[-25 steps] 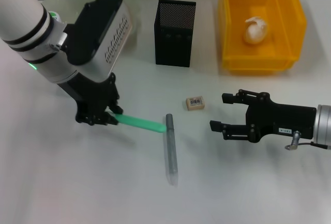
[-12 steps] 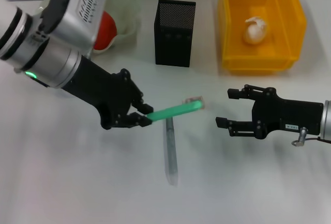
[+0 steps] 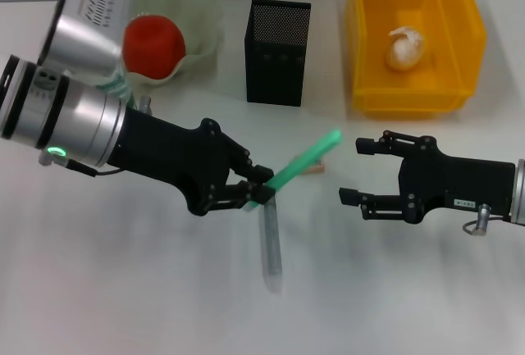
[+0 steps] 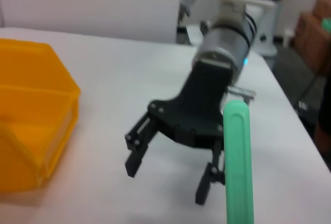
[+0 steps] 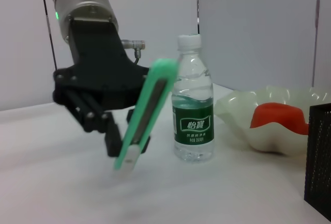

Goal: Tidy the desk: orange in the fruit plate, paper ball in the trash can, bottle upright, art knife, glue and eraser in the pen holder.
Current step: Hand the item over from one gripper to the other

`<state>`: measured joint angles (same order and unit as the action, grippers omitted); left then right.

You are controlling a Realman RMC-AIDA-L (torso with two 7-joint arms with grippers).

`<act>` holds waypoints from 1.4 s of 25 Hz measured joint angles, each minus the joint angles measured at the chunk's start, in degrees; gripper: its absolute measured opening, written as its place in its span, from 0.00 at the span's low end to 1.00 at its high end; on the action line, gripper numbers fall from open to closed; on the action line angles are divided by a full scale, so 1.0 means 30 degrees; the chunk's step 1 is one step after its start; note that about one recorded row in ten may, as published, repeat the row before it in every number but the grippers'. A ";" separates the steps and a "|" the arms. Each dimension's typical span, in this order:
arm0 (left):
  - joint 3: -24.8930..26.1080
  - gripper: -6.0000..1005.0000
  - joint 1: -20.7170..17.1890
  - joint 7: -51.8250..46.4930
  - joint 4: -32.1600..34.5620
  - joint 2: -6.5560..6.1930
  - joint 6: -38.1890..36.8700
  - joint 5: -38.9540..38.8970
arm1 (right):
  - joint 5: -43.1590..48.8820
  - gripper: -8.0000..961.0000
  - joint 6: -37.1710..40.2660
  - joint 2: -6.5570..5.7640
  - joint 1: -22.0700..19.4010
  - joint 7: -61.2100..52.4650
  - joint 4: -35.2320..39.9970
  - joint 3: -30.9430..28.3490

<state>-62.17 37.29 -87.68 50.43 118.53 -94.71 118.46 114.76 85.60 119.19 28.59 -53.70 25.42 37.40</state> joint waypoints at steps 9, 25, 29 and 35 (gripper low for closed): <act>0.1080 0.17 -0.0213 0.1357 -0.3163 0.0025 0.0389 -0.2742 | -0.1437 0.86 0.0762 0.0041 -0.0882 0.2841 -0.0120 -0.0060; 0.0936 0.17 -0.0168 0.1954 -0.5506 0.0069 0.1304 -0.4912 | -0.2014 0.86 0.1503 -0.0014 -0.1225 0.6455 -0.0057 -0.0076; 0.0979 0.17 -0.0113 0.1647 -0.5990 0.0039 0.1310 -0.5297 | -0.2015 0.86 0.1588 -0.0007 -0.1241 0.6746 -0.0034 -0.0116; 0.0890 0.17 -0.0173 0.1295 -0.6442 0.0129 0.1300 -0.5642 | -0.2035 0.86 0.1712 0.0029 -0.1266 0.7523 -0.0070 -0.0252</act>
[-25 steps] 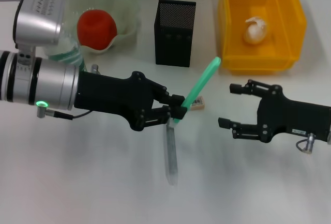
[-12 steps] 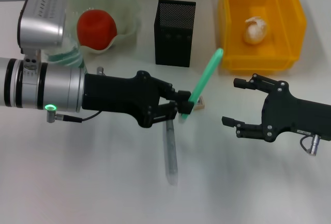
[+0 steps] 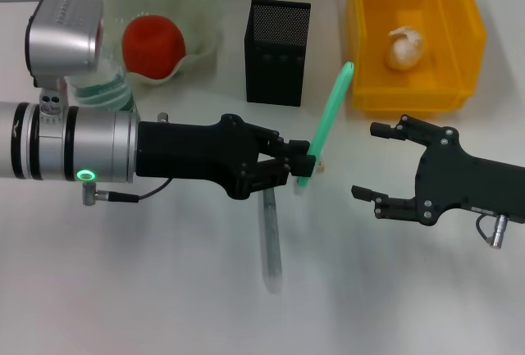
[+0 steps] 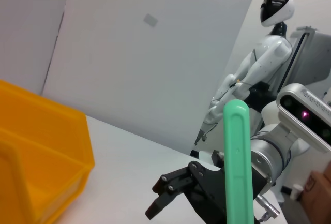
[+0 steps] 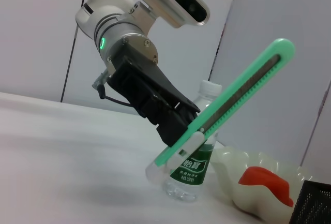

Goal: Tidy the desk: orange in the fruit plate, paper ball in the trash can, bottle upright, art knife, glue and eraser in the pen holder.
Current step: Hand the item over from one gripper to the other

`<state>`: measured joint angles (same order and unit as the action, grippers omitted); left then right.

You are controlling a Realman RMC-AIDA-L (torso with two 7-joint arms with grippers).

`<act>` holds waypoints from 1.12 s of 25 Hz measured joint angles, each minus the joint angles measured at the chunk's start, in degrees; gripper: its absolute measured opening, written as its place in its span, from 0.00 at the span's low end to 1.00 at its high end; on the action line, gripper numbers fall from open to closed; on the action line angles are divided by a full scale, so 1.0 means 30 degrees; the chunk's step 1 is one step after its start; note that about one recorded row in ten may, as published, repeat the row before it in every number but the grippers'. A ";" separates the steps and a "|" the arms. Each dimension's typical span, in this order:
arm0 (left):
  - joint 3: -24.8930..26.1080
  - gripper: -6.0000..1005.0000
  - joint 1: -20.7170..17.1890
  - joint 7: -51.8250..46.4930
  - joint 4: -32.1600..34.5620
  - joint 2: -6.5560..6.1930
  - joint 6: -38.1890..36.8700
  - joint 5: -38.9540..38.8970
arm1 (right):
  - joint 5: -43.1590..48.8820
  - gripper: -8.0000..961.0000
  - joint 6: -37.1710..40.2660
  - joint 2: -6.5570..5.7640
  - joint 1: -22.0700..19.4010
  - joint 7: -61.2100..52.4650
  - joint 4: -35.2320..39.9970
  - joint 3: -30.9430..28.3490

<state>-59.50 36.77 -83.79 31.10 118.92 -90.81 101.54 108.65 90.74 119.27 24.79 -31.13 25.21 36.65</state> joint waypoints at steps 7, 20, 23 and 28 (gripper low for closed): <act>-0.0008 0.17 0.0037 -0.0006 -0.0428 -0.0037 -0.0211 -0.0064 | -0.0009 0.86 0.0022 -0.0001 -0.0034 0.0088 -0.0018 0.0000; 0.0002 0.17 -0.0070 -0.0657 -0.0465 -0.0018 -0.1072 -0.0068 | -0.1134 0.86 0.0722 0.0032 -0.0567 0.3379 -0.0375 -0.0292; 0.0000 0.17 0.0008 -0.1237 -0.0465 -0.0082 -0.1123 -0.0020 | -0.1782 0.86 0.0716 0.0052 -0.0696 0.5290 -0.0684 -0.0296; 0.0000 0.17 0.0052 -0.2135 -0.0405 -0.0132 -0.1145 0.0087 | -0.3714 0.86 0.0521 0.0044 -0.0712 0.9429 -0.1948 -0.0292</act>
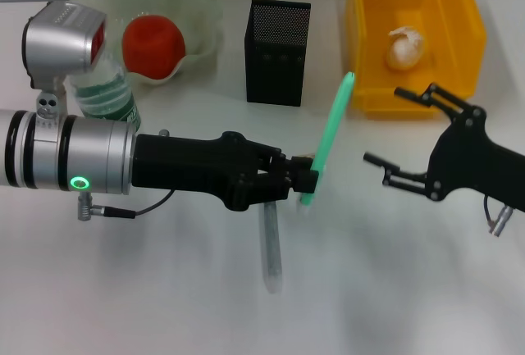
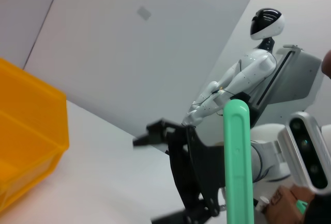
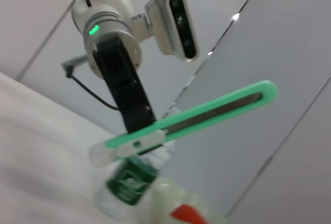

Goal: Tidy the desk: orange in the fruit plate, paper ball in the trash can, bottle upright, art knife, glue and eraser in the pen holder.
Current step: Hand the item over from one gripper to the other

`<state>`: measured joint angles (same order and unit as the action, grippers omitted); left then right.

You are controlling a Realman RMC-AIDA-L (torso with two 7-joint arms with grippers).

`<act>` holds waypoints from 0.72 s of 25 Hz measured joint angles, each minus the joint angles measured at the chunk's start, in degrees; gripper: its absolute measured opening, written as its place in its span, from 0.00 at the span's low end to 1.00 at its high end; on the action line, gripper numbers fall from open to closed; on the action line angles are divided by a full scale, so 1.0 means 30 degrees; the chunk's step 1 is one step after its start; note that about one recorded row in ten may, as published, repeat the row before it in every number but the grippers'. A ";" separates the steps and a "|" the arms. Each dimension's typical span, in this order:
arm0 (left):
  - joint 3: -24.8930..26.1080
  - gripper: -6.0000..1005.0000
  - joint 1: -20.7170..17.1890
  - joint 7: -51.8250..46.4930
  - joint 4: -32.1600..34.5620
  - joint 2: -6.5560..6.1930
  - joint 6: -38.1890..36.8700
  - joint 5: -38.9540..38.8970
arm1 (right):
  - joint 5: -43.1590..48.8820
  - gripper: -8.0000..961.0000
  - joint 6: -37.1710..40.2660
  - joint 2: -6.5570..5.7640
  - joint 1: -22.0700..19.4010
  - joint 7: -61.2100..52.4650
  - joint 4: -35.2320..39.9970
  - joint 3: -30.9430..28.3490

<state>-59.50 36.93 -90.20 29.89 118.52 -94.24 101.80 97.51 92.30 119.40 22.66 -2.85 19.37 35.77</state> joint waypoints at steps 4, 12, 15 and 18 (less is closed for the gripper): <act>0.0013 0.17 -0.0005 -0.0551 0.0139 -0.0042 -0.0262 0.0005 | -0.2279 0.86 0.0081 0.0024 0.0073 0.4685 -0.1914 -0.0001; -0.0025 0.16 0.0015 -0.1613 0.0263 -0.0087 -0.0444 0.0319 | -0.3736 0.86 0.0226 0.0060 0.0757 1.1176 -0.4754 0.0015; -0.0060 0.16 0.0017 -0.2523 0.0412 -0.0102 -0.0476 0.0353 | -0.3745 0.86 0.0407 0.0083 0.0818 1.2953 -0.5171 0.0139; -0.0083 0.16 0.0004 -0.2935 0.0431 -0.0099 -0.0475 0.0354 | -0.3713 0.86 0.0486 0.0100 0.0823 1.5099 -0.5543 0.0217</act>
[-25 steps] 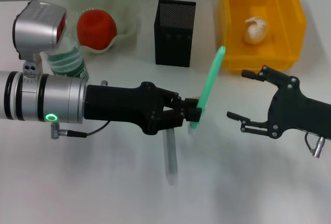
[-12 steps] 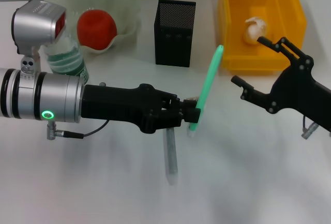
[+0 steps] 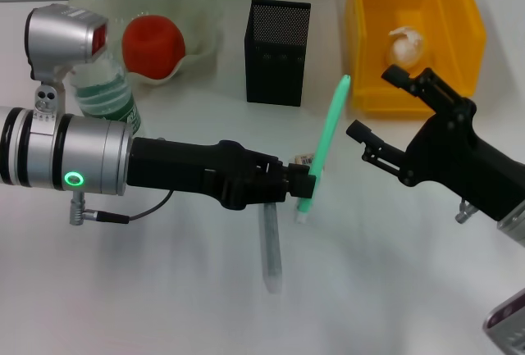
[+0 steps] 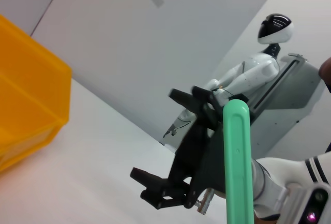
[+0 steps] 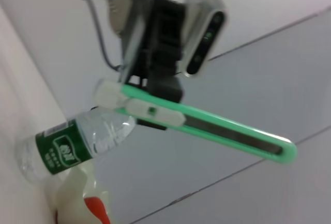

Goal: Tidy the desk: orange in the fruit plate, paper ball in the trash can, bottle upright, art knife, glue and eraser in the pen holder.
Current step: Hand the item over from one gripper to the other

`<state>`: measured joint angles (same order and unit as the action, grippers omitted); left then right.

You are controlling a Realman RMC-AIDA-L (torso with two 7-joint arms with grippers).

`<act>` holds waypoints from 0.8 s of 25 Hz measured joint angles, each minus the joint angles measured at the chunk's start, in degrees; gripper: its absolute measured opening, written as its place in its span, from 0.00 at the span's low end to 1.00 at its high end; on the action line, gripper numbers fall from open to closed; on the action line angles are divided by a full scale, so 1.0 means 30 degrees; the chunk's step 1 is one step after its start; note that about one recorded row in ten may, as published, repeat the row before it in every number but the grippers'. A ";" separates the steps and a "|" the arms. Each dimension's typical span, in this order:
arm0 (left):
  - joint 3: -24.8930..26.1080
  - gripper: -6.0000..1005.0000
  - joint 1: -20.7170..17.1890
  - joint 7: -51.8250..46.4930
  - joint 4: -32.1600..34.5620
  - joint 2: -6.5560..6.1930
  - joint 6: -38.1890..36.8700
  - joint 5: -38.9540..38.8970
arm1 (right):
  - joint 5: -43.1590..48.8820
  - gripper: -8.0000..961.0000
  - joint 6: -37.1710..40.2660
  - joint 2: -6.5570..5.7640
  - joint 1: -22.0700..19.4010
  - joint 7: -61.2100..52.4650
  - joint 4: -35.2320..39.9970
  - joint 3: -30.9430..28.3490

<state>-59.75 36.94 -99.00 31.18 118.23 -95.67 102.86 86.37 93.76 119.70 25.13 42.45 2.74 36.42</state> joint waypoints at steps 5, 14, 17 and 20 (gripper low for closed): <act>0.0013 0.16 -0.0014 -0.0893 0.0028 -0.0083 0.0206 0.0079 | 0.0072 0.86 0.0005 -0.0042 -0.0063 0.2104 -0.0060 0.0074; 0.0130 0.16 -0.0153 -0.2797 0.0744 -0.0134 0.0360 0.0743 | 0.0306 0.86 0.0707 -0.0087 -0.0126 0.4999 -0.0003 0.0104; 0.0161 0.16 -0.0153 -0.3476 0.0767 -0.0131 0.0367 0.0751 | 0.0506 0.86 0.1239 -0.0088 -0.0202 0.5573 0.0005 0.0112; 0.0167 0.16 -0.0159 -0.4094 0.0916 -0.0126 0.0352 0.0753 | 0.0765 0.86 0.1364 -0.0089 -0.0239 0.6375 0.0004 0.0135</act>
<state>-59.25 36.46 -111.28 33.93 117.85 -94.61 105.12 88.67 97.85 119.44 24.41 61.58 2.75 36.83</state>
